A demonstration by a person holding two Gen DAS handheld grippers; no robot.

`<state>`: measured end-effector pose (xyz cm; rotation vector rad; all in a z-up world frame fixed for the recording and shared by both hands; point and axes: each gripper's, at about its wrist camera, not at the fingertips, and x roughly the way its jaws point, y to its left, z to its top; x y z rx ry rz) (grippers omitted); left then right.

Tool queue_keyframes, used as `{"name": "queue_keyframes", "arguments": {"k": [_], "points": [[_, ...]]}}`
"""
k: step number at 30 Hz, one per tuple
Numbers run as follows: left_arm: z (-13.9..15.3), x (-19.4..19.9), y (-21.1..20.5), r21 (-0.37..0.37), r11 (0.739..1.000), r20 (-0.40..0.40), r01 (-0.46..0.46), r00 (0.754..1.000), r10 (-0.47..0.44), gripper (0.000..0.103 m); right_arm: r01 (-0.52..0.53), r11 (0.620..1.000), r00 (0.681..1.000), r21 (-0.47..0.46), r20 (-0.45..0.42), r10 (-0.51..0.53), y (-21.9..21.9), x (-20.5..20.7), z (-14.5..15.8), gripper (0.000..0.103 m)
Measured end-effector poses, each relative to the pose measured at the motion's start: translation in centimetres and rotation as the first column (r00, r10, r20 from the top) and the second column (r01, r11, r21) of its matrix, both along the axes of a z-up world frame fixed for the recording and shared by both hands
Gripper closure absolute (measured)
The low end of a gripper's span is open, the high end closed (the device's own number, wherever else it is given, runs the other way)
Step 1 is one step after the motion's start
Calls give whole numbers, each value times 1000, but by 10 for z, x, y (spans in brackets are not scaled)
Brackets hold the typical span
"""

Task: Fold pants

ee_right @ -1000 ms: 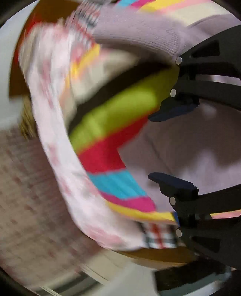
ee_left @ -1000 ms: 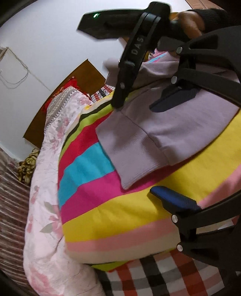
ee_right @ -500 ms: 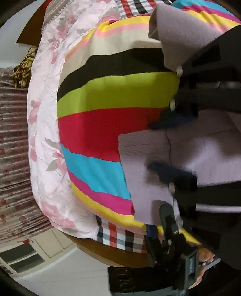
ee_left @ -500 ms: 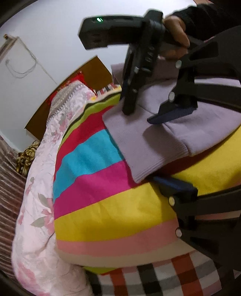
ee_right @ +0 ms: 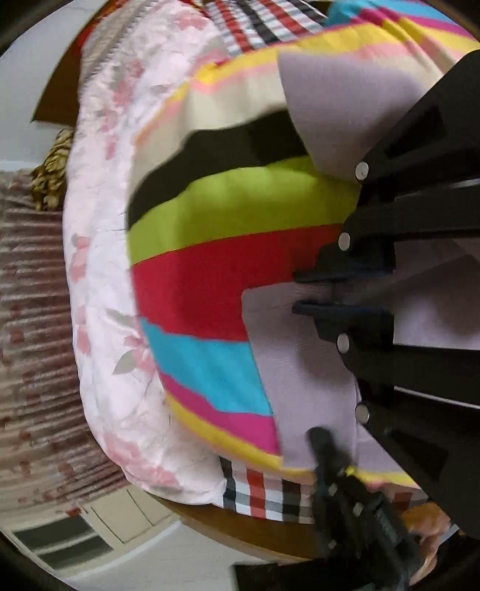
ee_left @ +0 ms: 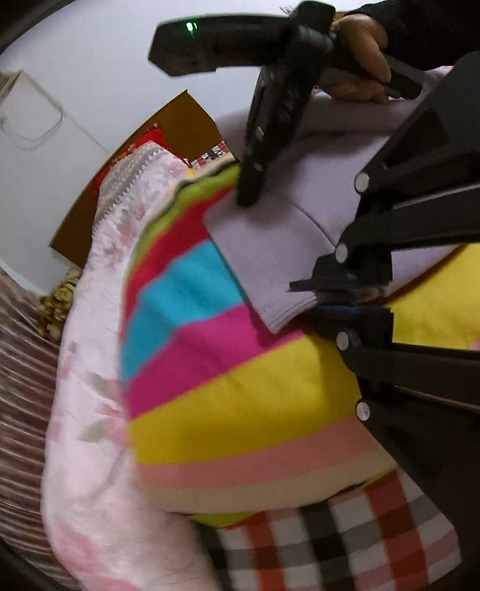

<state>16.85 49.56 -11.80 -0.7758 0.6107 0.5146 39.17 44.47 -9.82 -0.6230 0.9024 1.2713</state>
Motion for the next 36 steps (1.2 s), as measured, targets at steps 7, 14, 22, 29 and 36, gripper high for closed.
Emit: {"name": "queue_keyframes", "arguments": {"k": [7,14,22,29,36], "points": [[48,-33,-20,198,972,20,-128,992,127,19,69,955,991,290,-133,-31,-80,28,78,34],[40,0,-58,125,979,41,161,985,-167,19,196,959,978,205,-107,-177,-142,41,64,47],[17,5,-62,101,972,-40,210,977,-207,17,230,961,970,154,-119,-213,-129,20,39,48],[19,-27,-51,37,992,7,124,992,-125,14,88,995,975,-41,207,-77,-99,-42,18,50],[20,-38,-55,30,990,8,135,991,-136,14,156,987,973,46,166,-161,-120,-21,14,98]]}}
